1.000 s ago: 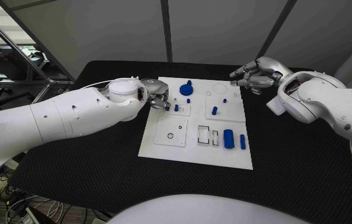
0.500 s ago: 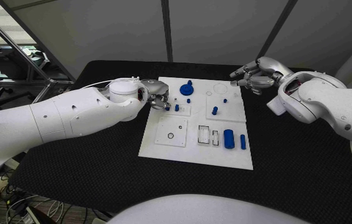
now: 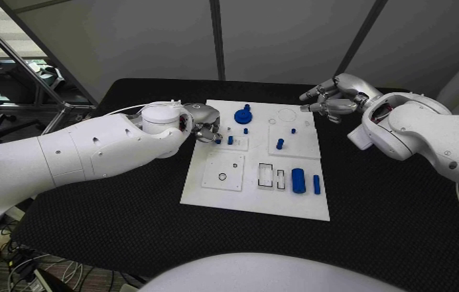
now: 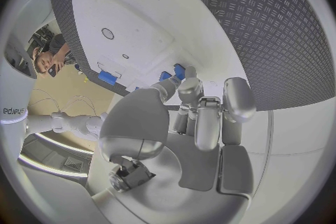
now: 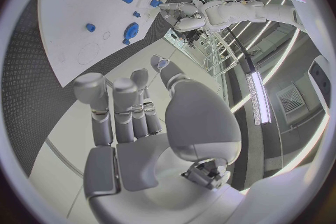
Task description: Assemble the parts on the task board
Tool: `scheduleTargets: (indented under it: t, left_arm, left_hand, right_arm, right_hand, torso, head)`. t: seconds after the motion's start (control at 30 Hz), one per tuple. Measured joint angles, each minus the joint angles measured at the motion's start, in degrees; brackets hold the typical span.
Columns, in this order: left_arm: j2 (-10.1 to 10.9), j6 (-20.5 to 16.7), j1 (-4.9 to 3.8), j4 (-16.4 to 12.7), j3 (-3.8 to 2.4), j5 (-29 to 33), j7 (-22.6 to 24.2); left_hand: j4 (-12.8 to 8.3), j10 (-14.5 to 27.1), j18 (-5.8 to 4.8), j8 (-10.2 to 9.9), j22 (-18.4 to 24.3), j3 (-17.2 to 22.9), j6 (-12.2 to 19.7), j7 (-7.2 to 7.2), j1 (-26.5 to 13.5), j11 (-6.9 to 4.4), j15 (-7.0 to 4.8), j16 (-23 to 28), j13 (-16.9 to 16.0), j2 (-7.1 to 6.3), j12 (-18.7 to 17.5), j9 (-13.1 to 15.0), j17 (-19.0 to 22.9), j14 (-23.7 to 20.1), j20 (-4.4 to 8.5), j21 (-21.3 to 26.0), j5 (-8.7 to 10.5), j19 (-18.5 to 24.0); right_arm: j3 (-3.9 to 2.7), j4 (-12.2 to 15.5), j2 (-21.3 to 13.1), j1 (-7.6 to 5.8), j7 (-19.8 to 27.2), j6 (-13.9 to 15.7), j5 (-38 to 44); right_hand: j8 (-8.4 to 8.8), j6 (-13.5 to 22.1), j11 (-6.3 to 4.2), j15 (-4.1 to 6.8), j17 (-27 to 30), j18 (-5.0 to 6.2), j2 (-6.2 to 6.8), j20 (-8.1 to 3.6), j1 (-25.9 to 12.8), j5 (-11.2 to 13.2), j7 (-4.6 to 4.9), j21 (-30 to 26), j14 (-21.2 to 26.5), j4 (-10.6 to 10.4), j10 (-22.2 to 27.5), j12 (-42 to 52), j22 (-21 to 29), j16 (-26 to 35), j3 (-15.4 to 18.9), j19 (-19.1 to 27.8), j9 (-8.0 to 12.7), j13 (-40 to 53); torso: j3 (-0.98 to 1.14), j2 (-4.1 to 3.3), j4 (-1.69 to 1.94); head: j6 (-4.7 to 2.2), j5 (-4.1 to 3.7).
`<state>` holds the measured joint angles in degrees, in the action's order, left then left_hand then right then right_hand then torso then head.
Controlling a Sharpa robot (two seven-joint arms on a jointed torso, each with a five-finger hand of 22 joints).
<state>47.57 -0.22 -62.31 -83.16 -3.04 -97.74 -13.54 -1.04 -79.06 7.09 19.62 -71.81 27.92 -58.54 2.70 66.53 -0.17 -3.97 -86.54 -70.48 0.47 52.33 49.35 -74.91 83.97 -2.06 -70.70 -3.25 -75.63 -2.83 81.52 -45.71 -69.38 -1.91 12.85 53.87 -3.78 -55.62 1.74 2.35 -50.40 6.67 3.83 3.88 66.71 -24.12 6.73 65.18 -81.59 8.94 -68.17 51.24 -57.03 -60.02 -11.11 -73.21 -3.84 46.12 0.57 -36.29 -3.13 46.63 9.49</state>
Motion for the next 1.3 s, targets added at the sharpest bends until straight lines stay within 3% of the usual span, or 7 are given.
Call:
scheduleTargets:
  t: [0.17, 0.37, 0.57, 0.87, 1.1, 1.2, 1.3]
  left_arm:
    - [-0.15, 0.08, 0.0, 0.19, -0.01, -0.04, 0.05]
    - [-0.39, 0.26, -0.05, 0.52, -0.03, -0.04, 0.06]
    - [-0.79, 0.42, -0.1, 1.03, -0.03, 0.06, 0.05]
    - [-1.32, 0.93, -0.21, 1.57, -0.07, 0.14, -0.25]
    - [-1.72, 1.1, -0.24, 1.84, -0.08, 0.16, -0.74]
    - [-1.83, 1.12, -0.23, 1.89, -0.06, 0.17, -0.99]
    - [-1.9, 1.16, -0.19, 1.9, -0.03, 0.2, -1.19]
  left_hand:
    - [0.03, -0.01, 0.0, 0.0, 0.0, 0.03, -0.02, 0.17, 0.01, 0.01, 0.06, 0.0, 0.04, -0.01, 0.0, 0.01, 0.0, 0.05, 0.0, 0.0, 0.0, 0.0]
    - [1.75, -0.22, 0.0, 0.24, -0.17, 1.76, -0.45, -0.25, 0.05, 0.19, -0.2, 0.0, 0.09, -0.12, 0.0, 0.59, 0.0, 0.03, 0.0, 0.0, 0.0, 0.0]
    - [1.34, -0.23, 0.0, 1.28, -0.5, 5.34, -0.5, -0.3, -1.9, 0.18, -0.41, -0.36, -0.09, -2.02, 0.69, 1.88, 0.0, 0.12, 0.21, 0.0, 0.27, -0.22]
    - [1.57, -0.24, -0.01, 2.1, -1.09, 7.71, -0.86, -0.47, -2.92, 0.18, -0.65, -0.66, -0.83, -2.58, 2.04, 3.15, 0.0, 0.17, 0.63, -0.28, 0.46, -0.63]
    - [4.95, -1.06, 0.0, 2.49, -1.62, 6.91, -1.68, -1.3, -3.9, -0.65, -1.06, -0.66, -1.29, -3.57, 2.87, 4.0, 0.0, -0.24, 0.83, -0.79, 0.46, -0.83]
    - [6.69, -2.39, -0.01, 2.68, -1.98, 6.47, -2.44, -2.06, -4.57, -1.73, -1.5, -1.02, -1.6, -4.26, 3.53, 4.46, 0.0, -0.27, 0.93, -1.25, 0.46, -1.35]
    - [7.59, -2.49, 0.0, 2.9, -2.28, 6.01, -2.61, -2.22, -4.63, -1.67, -1.64, -1.08, -1.9, -4.98, 4.03, 4.78, 0.0, -0.4, 0.93, -1.34, 0.45, -1.36]
  right_arm:
    - [0.0, 0.0, 0.03, 0.0, 0.01, -0.01, 0.0]
    - [0.0, 0.05, 0.04, 0.0, 0.01, -0.02, 0.0]
    - [0.0, 0.1, 0.02, 0.0, 0.01, -0.02, 0.0]
    - [0.0, 0.16, 0.0, 0.0, -0.01, -0.02, 0.0]
    - [0.0, 0.22, -0.02, 0.0, -0.03, -0.02, 0.0]
    - [0.0, 0.23, -0.02, 0.0, -0.03, -0.01, 0.0]
    - [0.0, 0.23, -0.02, 0.0, -0.03, -0.01, 0.0]
  right_hand:
    - [0.0, 0.0, 0.0, 0.0, 0.0, 0.0, 0.0, 0.0, 0.0, 0.0, 0.0, 0.0, 0.0, 0.0, 0.0, 0.0, 0.0, 0.0, 0.0, 0.0, 0.0, 0.0]
    - [0.0, 0.0, 0.0, 0.01, 0.0, 0.0, 0.0, 0.0, 0.0, 0.0, 0.0, 0.0, -0.01, 0.0, 0.0, 0.0, 0.0, 0.04, 0.0, 0.0, 0.0, 0.0]
    - [0.0, 0.0, 0.0, 0.21, 0.0, 0.0, 0.0, 0.0, 0.0, 0.0, 0.0, 0.0, -0.21, 0.0, 0.0, 0.0, 0.0, 0.35, 0.0, 0.0, 0.0, -0.06]
    - [0.0, 0.0, 0.0, 0.2, 0.0, 0.0, 0.0, 0.0, 0.0, 0.0, 0.0, 0.0, -0.2, 0.0, 0.0, 0.0, 0.0, 0.34, 0.0, 0.0, 0.0, -0.05]
    - [0.0, 0.0, 0.0, 0.2, 0.0, 0.0, 0.0, 0.0, 0.0, 0.0, 0.0, 0.0, -0.2, 0.0, 0.0, 0.0, 0.0, 0.34, 0.0, 0.0, 0.0, -0.05]
    - [0.0, 0.0, 0.0, 0.2, 0.0, 0.0, 0.0, 0.0, 0.0, 0.0, 0.0, 0.0, -0.2, 0.0, 0.0, 0.0, 0.0, 0.34, 0.0, 0.0, 0.0, -0.05]
    - [0.0, 0.0, 0.0, 0.2, 0.0, 0.0, 0.0, 0.0, 0.0, 0.0, 0.0, 0.0, -0.2, 0.0, 0.0, 0.0, 0.0, 0.34, 0.0, 0.0, 0.0, -0.05]
  torso:
    - [0.02, -0.01, -0.04]
    - [0.04, -0.04, -0.09]
    - [0.07, -0.04, -0.1]
    - [0.07, -0.04, -0.09]
    - [0.07, -0.03, -0.03]
    - [0.05, -0.02, -0.02]
    - [0.03, -0.01, -0.01]
  head:
    - [0.03, -0.07]
    - [0.1, -0.2]
    - [0.16, -0.33]
    - [0.27, -0.43]
    - [0.32, -0.52]
    - [0.36, -0.55]
    - [0.37, -0.59]
